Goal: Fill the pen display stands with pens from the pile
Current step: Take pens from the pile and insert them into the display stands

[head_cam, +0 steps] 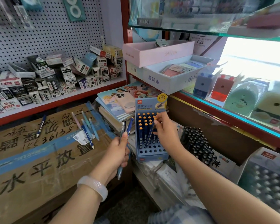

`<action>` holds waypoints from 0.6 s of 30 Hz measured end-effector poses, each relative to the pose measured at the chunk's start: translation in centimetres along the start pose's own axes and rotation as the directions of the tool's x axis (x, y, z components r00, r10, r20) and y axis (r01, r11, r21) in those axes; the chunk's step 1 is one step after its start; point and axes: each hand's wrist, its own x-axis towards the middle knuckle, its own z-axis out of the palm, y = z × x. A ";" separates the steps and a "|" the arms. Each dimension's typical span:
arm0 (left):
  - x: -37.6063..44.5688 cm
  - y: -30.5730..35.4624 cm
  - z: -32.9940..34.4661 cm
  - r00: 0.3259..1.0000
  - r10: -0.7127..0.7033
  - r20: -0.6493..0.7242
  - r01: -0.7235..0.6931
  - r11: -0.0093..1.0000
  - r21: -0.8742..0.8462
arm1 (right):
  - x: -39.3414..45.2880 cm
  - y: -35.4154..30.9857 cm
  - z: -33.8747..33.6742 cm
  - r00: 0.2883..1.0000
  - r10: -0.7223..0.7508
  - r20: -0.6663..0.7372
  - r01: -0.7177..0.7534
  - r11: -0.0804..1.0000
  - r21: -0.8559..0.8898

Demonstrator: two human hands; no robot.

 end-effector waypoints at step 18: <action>-0.2 0.1 -0.2 0.998 0.058 -0.036 -0.055 0.996 0.070 | -1.2 3.4 1.9 0.973 0.096 0.212 0.016 0.880 -0.475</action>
